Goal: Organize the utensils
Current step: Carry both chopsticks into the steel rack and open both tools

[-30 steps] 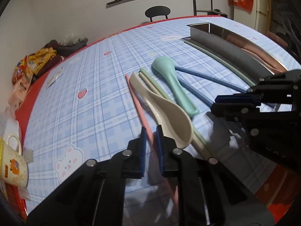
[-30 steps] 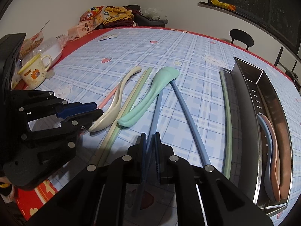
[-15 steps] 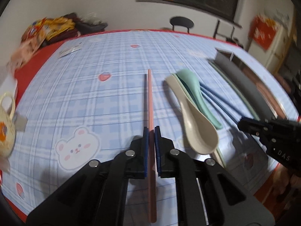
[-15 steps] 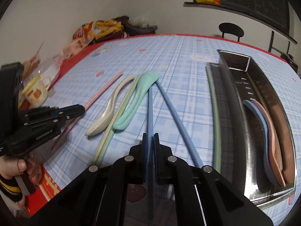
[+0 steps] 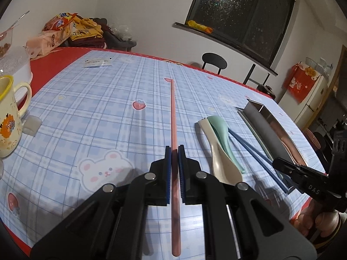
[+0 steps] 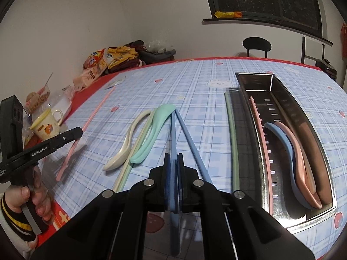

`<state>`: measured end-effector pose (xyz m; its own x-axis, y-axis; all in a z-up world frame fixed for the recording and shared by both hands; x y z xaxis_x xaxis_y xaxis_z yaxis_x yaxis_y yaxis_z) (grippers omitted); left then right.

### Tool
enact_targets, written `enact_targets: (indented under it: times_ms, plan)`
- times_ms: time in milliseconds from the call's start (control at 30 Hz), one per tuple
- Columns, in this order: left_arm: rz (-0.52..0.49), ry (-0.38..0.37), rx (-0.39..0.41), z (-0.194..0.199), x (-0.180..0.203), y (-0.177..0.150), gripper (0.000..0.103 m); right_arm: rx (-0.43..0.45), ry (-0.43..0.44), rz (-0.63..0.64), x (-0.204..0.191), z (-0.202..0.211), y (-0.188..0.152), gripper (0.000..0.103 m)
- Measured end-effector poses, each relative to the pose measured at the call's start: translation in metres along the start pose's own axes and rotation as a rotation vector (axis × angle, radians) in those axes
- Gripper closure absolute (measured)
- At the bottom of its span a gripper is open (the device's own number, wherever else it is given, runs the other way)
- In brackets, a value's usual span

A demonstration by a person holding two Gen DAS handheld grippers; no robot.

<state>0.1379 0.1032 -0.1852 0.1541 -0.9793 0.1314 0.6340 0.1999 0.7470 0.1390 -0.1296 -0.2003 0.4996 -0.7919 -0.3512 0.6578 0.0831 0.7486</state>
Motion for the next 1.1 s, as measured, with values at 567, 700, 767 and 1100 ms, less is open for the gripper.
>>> enact_targets:
  times_ms: [567,700,767,1100]
  plan:
    - [0.003,0.001,0.033,0.007,-0.002,0.002,0.093,0.154,0.035,-0.021,0.002,0.036,0.009,0.097]
    - [-0.002,0.01,0.03,0.007,-0.001,0.002,0.093,0.197,0.043,-0.033,0.006,0.053,0.016,0.097]
    - [-0.012,0.012,0.015,0.005,0.001,0.001,0.093,0.222,0.042,-0.04,0.009,0.063,0.02,0.097]
    - [0.012,0.028,0.008,0.009,0.003,0.009,0.093,0.286,-0.024,-0.128,0.066,0.099,0.019,0.097]
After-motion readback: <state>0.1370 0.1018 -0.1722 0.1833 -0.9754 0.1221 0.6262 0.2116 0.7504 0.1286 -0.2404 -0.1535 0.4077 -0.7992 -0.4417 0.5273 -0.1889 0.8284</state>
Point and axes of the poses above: each gripper's, at about its wrist camera, not at the fingertips, and z roughly against the way its jaws point, x to its right, y to its top, the point moved 7 cm from there along -z, roughly the way its jaws point, and after that the axes turned 13 degrees about y, right-handed, at the moved point
